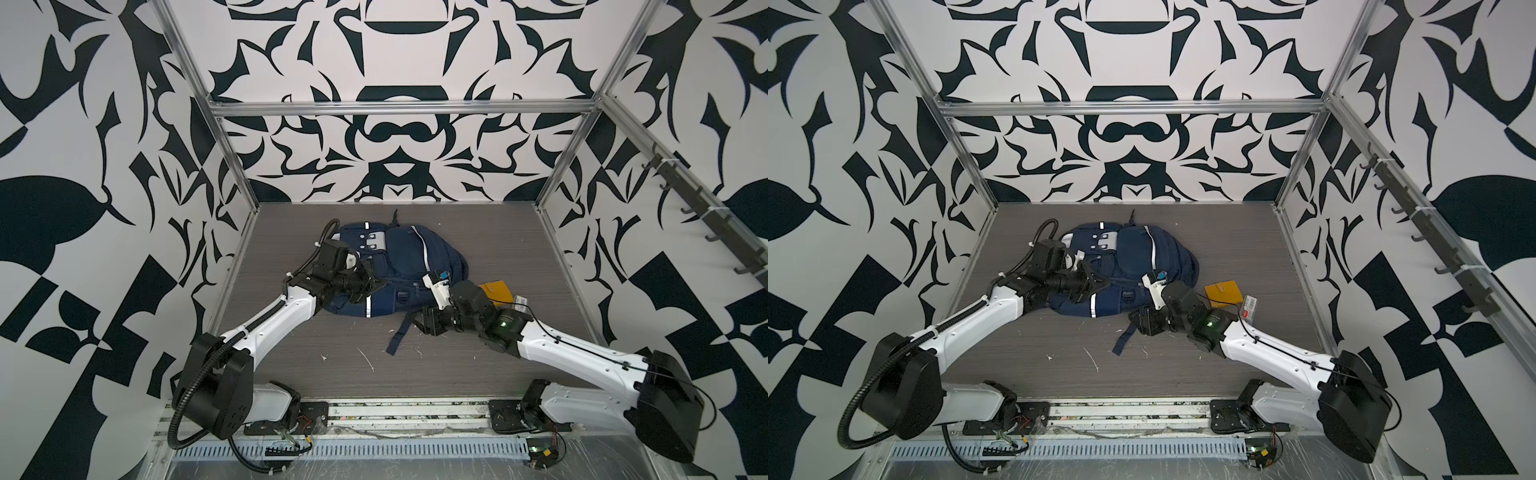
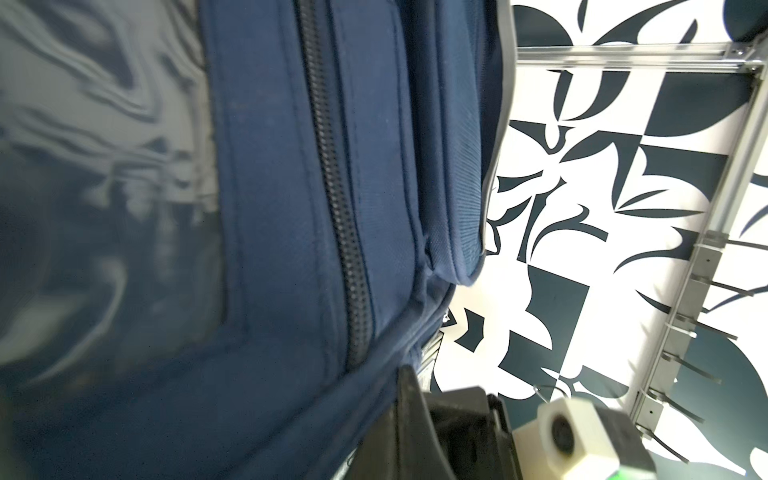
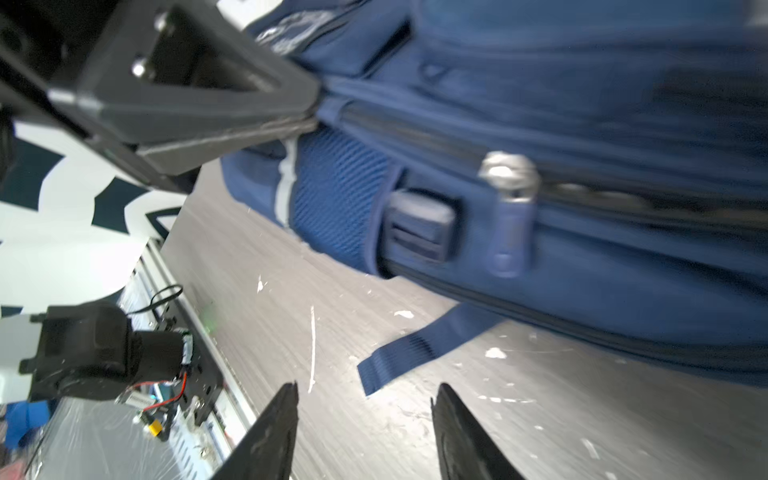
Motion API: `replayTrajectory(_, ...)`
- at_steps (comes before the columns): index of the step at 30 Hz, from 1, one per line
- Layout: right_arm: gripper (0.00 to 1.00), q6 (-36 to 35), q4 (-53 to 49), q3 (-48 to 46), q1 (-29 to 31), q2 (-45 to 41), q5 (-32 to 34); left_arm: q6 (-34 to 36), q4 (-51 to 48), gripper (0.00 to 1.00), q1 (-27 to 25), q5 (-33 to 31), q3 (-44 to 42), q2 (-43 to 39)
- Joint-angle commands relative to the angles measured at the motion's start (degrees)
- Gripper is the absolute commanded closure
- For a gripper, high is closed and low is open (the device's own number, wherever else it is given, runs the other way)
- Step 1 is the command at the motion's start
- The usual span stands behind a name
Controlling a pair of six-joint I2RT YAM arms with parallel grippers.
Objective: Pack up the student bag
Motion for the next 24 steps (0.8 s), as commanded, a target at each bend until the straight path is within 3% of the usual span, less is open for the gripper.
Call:
replayTrajectory(1,0.45,-0.8,0.2,-0.5,-1.7,-4.1,1.6,1.4,3.1,1.00,-0.3,1.8,2.7,-1.4)
replayTrajectory(11,0.42,-5.7,-3.3,3.1,-11.7,-2.6,-6.3,1.9,3.1,1.00,-0.4,3.1,3.5,-0.5)
replayTrajectory(24,0.45,-5.5,4.5,7.5,-14.3,9.9,-13.5,2.0,3.0,1.00,-0.4,4.0,4.1,-0.4)
